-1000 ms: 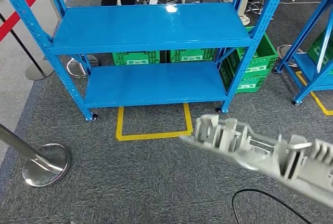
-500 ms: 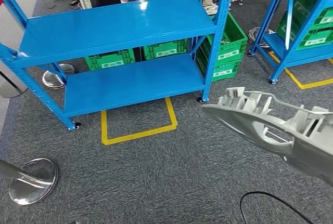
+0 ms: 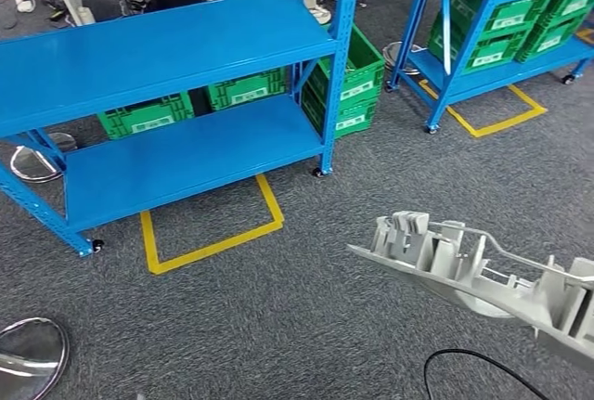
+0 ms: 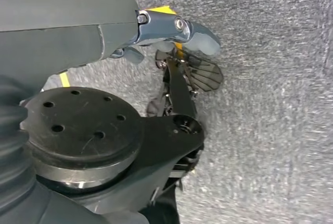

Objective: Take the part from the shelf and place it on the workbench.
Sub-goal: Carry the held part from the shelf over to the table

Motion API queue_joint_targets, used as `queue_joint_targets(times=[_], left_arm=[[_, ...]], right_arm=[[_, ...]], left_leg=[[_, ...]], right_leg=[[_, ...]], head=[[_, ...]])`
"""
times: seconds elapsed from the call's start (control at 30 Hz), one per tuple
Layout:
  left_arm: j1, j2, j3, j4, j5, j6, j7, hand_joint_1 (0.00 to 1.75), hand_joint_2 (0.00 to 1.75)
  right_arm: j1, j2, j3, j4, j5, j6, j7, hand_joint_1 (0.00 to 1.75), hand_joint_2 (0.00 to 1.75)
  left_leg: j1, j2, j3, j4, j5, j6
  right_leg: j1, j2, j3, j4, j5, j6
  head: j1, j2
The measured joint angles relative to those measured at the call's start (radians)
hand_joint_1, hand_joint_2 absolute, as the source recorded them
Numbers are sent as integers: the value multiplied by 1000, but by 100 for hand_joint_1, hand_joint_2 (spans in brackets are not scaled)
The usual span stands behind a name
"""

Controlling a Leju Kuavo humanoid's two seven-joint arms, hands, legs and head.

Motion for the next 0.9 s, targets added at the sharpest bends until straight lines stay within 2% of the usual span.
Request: queue_joint_targets(times=[0.03,0.07,0.1,0.17,0.2,0.23,0.27,0.3,0.33,0.37,0.4,0.47,0.5,0.53,0.57,0.6,0.63,0.67,0.7,0.73,0.77,0.83,0.87,0.9], left_arm=[[1,0,1,0,0,-1,0,0,175],[2,0,2,0,-1,-1,1,0,175],[1,-1,3,0,-1,-3,1,0,175],[0,-2,6,0,-2,-6,1,0,175],[-1,-3,8,0,-3,-8,0,0,175],[-1,-3,10,0,-3,-10,-1,0,175],[-1,-3,11,-1,-4,-12,-3,0,175],[-2,-3,13,-1,-6,-14,-5,0,175],[-3,-3,14,-1,-7,-17,-7,0,175],[-4,-3,14,-2,-7,-20,-9,0,175],[-4,-3,15,-2,-5,-24,-13,0,175],[-2,-3,21,-3,11,-39,-30,0,175],[0,-3,26,-3,22,-47,-41,0,175],[1,-3,33,-4,30,-53,-51,0,175],[2,-2,38,-5,34,-57,-59,0,175],[2,-2,41,-6,34,-59,-65,0,175],[2,0,43,-8,32,-60,-69,0,175],[2,1,44,-10,30,-61,-72,0,175],[1,3,46,-11,28,-62,-73,0,175],[1,4,47,-12,24,-62,-73,0,175],[0,5,48,-12,21,-62,-72,0,175],[0,5,49,-12,12,-58,-67,0,175],[-1,6,49,-13,8,-55,-62,0,175],[-2,5,49,-13,3,-53,-55,0,175]], right_arm=[[0,1,0,0,0,1,3,175,175],[0,2,-1,1,0,2,5,175,175],[0,3,-1,1,0,2,7,175,175],[-3,4,-1,1,2,0,10,175,175],[-5,4,0,1,3,-3,10,175,175],[-8,5,0,1,5,-7,11,175,175],[-10,5,0,1,8,-12,11,175,175],[-11,6,0,1,10,-17,11,175,175],[-11,6,0,1,12,-22,11,175,175],[-12,6,0,1,14,-26,10,175,175],[-14,6,1,1,16,-30,10,175,175],[-18,6,3,1,18,-39,6,175,175],[-18,6,5,1,18,-44,4,175,175],[-17,6,6,1,18,-48,2,175,175],[-16,6,6,1,17,-51,0,175,175],[-15,6,6,1,16,-53,-1,175,175],[-15,6,6,1,15,-54,-2,175,175],[-15,6,6,1,14,-55,-3,175,175],[-16,6,6,1,12,-57,-4,175,175],[-17,6,7,0,11,-58,-5,175,175],[-17,6,7,0,10,-59,-6,175,175],[-14,6,8,0,10,-62,-6,175,175],[-12,6,9,0,10,-64,-7,175,175],[-13,6,9,0,10,-66,-7,175,175]], left_leg=[[-1,16,-1,0,0,0],[-2,32,-1,0,0,0],[-3,46,0,0,0,0],[-6,70,3,1,-2,-4],[-9,80,5,2,-3,-8],[-12,89,5,4,-4,-12],[-14,99,5,4,-4,-17],[-14,109,5,4,-3,-22],[-13,108,5,5,-5,-29],[-11,90,1,14,-15,-35],[-10,62,-12,42,-37,-41],[-9,6,-65,160,-107,-47],[-8,-4,-98,232,-138,-46],[-8,-7,-122,282,-152,-46],[-8,-9,-131,299,-146,-45],[-8,-12,-121,276,-120,-43],[-7,-22,-93,217,-81,-41],[-5,-47,-60,146,-44,-38],[-1,-72,-30,79,-20,-36],[2,-93,-10,34,-8,-33],[3,-105,-2,13,-8,-31],[2,-83,-2,7,-6,-21],[3,-69,-3,6,-3,-14],[4,-54,-3,4,0,-9]], right_leg=[[0,-4,-12,42,-15,1],[0,-6,-5,44,-11,0],[0,-11,26,3,10,-2],[5,-49,117,-143,61,-8],[8,-66,151,-201,76,-15],[11,-77,168,-232,82,-22],[14,-75,168,-240,81,-30],[14,-62,163,-240,85,-38],[12,-51,159,-241,88,-45],[10,-40,155,-243,92,-52],[8,-29,152,-246,97,-58],[5,-7,146,-248,104,-66],[5,6,142,-247,107,-68],[6,20,139,-247,110,-68],[6,35,137,-247,112,-67],[5,50,136,-246,114,-65],[5,65,135,-246,116,-62],[4,80,134,-245,118,-59],[5,94,130,-242,120,-55],[5,107,125,-240,123,-50],[4,119,119,-240,127,-44],[0,141,106,-243,135,-31],[1,131,99,-237,131,-26],[3,105,86,-214,116,-21]], head=[[0,0],[0,0],[0,0],[0,0],[0,0],[0,0],[0,0],[-1,0],[-1,0],[-1,0],[-2,0],[-6,0],[-7,0],[-7,0],[-7,0],[-7,0],[-8,0],[-8,0],[-7,0],[-7,0],[-6,0],[-6,0],[-5,0],[-1,0]])
